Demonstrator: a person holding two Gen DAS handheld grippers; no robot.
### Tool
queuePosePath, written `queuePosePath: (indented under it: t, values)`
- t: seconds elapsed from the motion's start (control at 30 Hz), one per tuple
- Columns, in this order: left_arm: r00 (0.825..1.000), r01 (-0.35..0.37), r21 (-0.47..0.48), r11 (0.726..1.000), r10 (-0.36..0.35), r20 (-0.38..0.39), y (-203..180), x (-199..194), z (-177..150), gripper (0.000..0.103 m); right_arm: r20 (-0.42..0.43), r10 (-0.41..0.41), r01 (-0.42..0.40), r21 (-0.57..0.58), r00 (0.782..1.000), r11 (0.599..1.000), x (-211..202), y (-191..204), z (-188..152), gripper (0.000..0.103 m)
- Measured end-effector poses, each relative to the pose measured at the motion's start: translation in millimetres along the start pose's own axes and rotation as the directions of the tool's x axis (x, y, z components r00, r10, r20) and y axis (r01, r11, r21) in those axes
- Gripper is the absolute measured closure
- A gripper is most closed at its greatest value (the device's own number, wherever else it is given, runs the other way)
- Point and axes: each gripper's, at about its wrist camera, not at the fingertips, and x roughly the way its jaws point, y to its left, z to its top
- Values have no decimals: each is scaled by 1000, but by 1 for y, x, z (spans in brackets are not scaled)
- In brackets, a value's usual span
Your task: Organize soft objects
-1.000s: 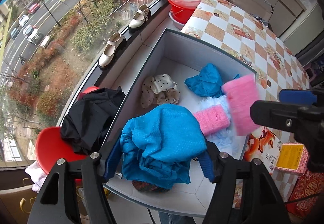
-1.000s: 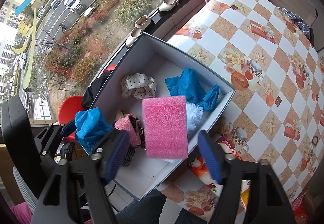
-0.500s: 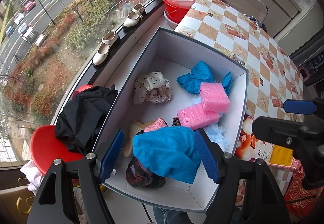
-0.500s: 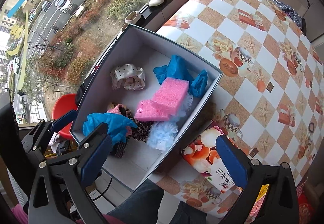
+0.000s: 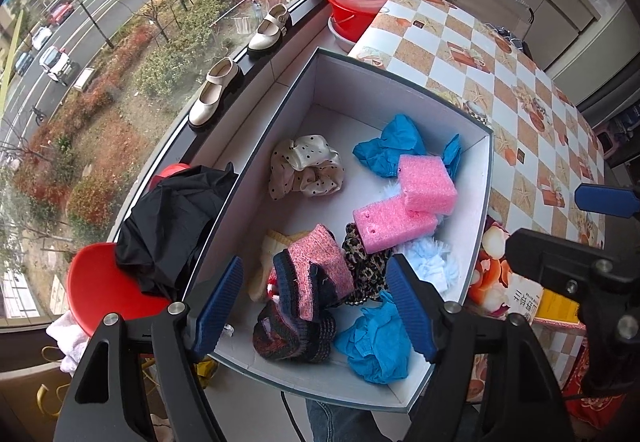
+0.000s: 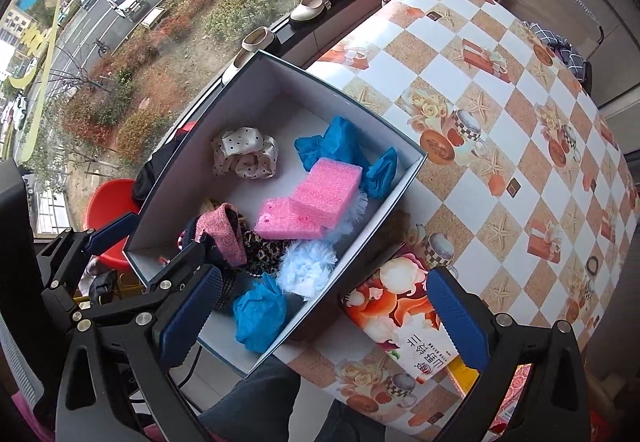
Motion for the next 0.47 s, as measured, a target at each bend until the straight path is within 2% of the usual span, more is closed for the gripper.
queuePosePath:
  t: [0.33,0.47]
  values:
    - [1000,12,-4,1000,-12,-16,-4,3,-7,25,3,-4,4,2,1000,1000,-1,0,-4,0]
    - [997,63,1,998,-63,45,-3,-8,-8,25,2,-2,2,1,1000,1000,0,0,-5,0]
